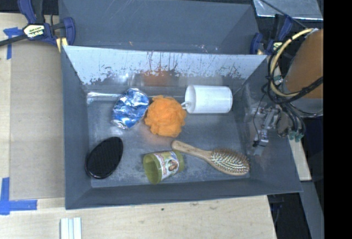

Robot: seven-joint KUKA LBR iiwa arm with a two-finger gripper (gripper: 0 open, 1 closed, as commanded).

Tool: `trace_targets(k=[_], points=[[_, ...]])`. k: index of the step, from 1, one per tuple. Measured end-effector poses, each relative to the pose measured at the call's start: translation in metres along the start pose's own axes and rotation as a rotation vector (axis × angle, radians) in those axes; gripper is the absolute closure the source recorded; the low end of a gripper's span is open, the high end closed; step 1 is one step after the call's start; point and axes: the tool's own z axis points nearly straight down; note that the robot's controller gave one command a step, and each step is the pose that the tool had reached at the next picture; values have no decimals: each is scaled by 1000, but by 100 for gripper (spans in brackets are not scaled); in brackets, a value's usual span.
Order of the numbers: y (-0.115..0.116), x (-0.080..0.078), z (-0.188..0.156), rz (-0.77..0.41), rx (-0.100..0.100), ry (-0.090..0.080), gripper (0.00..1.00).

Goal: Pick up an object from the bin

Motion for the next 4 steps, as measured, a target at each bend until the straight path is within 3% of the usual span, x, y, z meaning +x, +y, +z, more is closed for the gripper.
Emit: trace_targets(k=[1, 2, 3, 4], points=[[-11, 40, 36, -146, 0, 2, 0], [-13, 7, -58, -358, 3, -9, 0], [7, 32, -71, -472, 3, -12, 0], [21, 45, -66, -624, 3, -13, 0]])
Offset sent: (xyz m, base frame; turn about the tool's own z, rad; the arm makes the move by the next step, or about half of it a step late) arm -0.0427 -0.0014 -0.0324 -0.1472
